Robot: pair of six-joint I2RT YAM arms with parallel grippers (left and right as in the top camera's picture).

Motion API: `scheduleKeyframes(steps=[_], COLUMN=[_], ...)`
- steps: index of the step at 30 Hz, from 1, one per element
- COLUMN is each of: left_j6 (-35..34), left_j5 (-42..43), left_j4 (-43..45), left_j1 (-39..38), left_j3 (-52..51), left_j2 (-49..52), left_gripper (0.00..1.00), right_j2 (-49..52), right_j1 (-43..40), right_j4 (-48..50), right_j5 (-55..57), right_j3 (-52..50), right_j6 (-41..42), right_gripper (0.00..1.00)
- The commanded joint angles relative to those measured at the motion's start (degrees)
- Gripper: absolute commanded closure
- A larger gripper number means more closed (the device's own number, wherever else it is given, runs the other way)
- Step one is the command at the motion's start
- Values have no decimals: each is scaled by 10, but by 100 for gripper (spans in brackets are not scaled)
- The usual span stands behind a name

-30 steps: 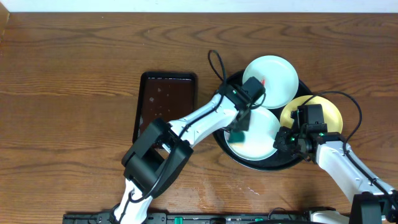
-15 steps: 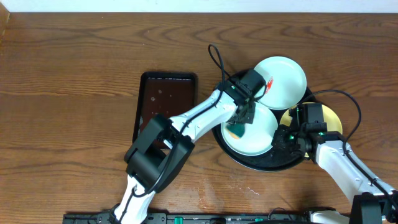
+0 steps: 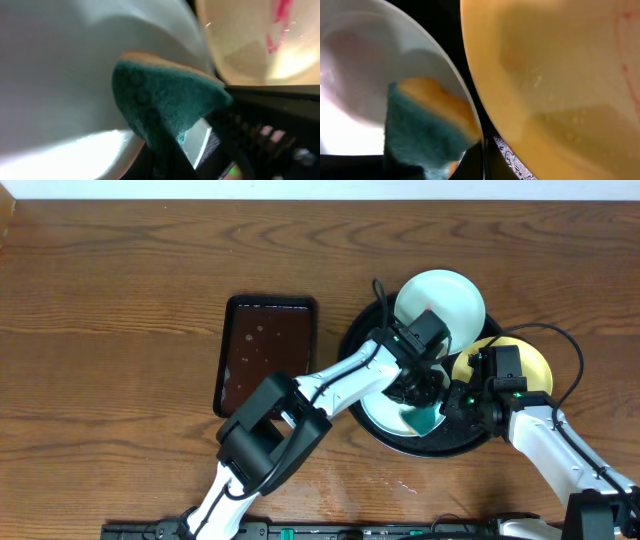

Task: Clean dirty plates on tray and stack at the side
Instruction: 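Scrub the lower green plate with sponge while right gripper holds rim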

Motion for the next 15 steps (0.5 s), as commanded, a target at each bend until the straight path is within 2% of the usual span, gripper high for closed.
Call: scheduleKeyframes(steps=[1, 12, 15], left_j6=[-8, -26, -18], left_j5=[-35, -437, -497], left_j4=[-33, -155, -177], left_j1=[15, 53, 52], left_j3=[5, 36, 58], left_j2=[14, 9, 9], left_gripper=[92, 92, 93], right_j2=[2, 2, 2], right_j1=[-1, -1, -1], right_j4=[-2, -3, -2], right_j5=[9, 9, 9], right_j3=[0, 0, 0], right_j6=[0, 0, 0], right_gripper=[99, 99, 99])
